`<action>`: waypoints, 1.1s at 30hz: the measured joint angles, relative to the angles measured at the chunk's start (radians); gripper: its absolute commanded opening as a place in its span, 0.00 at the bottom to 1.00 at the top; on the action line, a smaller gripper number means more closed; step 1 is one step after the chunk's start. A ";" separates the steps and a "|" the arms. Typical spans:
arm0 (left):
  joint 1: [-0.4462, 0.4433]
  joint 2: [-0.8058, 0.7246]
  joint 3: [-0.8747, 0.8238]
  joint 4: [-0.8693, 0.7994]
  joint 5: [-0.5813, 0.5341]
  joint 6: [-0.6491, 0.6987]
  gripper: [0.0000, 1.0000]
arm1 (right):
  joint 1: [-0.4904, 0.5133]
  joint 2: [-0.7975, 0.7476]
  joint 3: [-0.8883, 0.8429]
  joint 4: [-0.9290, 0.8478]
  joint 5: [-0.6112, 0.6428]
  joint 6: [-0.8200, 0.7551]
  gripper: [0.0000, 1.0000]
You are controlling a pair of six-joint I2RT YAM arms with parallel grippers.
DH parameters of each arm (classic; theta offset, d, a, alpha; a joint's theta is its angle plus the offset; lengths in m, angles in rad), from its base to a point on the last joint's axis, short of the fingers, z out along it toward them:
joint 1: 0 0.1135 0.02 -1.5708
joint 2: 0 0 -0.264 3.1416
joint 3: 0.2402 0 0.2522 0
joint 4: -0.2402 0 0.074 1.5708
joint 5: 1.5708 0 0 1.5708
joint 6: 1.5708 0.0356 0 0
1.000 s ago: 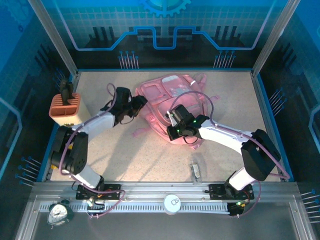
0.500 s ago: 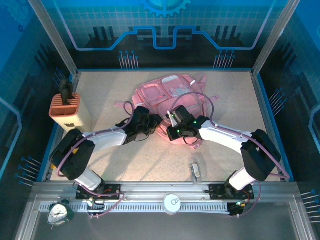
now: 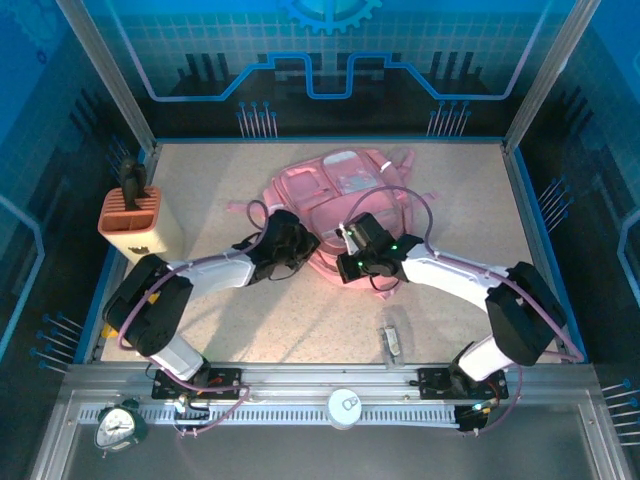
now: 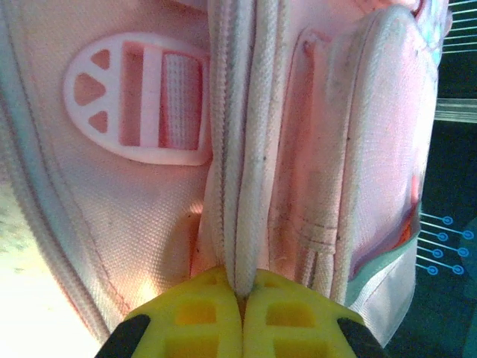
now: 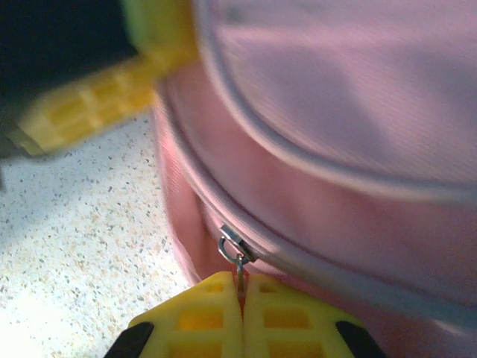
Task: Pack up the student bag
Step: Zip the student bag at the center of the table.
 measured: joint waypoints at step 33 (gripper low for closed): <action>0.056 -0.342 -0.166 -0.082 0.020 0.064 0.54 | 0.081 0.035 0.082 -0.032 0.052 -0.010 0.00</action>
